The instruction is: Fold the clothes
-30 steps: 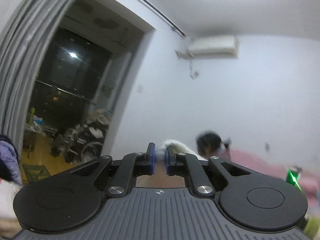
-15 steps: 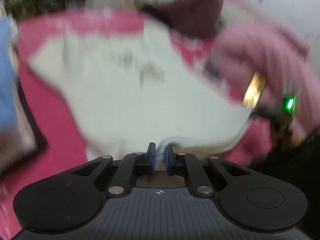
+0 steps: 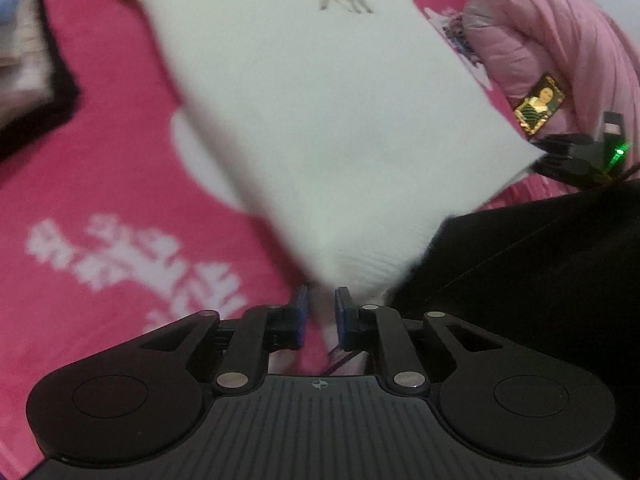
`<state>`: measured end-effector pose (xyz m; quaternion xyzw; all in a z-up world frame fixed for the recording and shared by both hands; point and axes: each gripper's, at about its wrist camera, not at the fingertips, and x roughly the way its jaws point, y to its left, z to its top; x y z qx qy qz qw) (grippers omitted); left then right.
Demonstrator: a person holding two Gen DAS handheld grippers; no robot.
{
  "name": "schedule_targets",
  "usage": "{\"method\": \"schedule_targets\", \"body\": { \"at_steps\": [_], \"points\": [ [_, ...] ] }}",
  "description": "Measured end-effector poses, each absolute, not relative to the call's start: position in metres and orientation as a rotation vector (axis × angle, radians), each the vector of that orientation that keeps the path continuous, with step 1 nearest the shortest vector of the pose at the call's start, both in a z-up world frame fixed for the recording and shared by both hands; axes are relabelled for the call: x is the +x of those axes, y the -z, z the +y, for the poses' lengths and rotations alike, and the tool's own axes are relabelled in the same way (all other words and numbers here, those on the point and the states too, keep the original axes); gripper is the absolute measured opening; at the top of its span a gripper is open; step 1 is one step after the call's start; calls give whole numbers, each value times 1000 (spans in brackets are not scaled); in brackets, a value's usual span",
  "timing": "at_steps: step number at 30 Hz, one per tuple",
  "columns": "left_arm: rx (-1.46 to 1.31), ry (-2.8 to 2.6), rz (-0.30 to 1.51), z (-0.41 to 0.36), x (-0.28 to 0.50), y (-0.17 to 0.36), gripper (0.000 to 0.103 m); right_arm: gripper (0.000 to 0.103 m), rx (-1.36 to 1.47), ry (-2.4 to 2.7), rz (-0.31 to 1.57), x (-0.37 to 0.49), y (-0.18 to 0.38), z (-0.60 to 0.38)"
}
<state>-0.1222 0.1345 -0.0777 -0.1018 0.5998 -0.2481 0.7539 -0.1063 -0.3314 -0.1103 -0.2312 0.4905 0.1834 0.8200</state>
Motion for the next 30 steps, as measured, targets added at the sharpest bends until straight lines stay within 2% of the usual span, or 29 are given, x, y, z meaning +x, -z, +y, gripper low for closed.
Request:
{"method": "schedule_targets", "body": {
  "at_steps": [1,4,7,9,14,15,16,17,22,25,30],
  "points": [
    [-224,523,1309,142,-125,74,21,16,-516,-403,1048,-108,107,-331],
    [-231,462,1287,164,-133,70,23,44,-555,-397,1029,-110,99,-336],
    [-284,410,1243,177,-131,69,26,51,-566,-412,972,-108,96,-345],
    [-313,395,1229,178,-128,72,26,53,-618,-425,902,-113,97,-346],
    [-322,406,1203,168,-122,81,29,57,-988,-478,514,-170,103,-320],
    [-332,406,1203,165,-119,85,30,63,-1029,-503,495,-177,104,-318],
    [-341,406,1202,162,-116,89,30,77,-1042,-535,519,-180,105,-319],
    [-350,406,1202,159,-114,93,31,79,-1048,-546,542,-183,105,-323],
    [-376,389,1202,151,-104,109,31,79,-995,-454,653,-181,92,-350],
    [-392,376,1196,153,-103,110,31,76,-731,-325,745,-156,64,-374],
    [-454,319,1151,164,-100,107,31,72,-63,-225,919,-90,31,-410]
  ]
}}
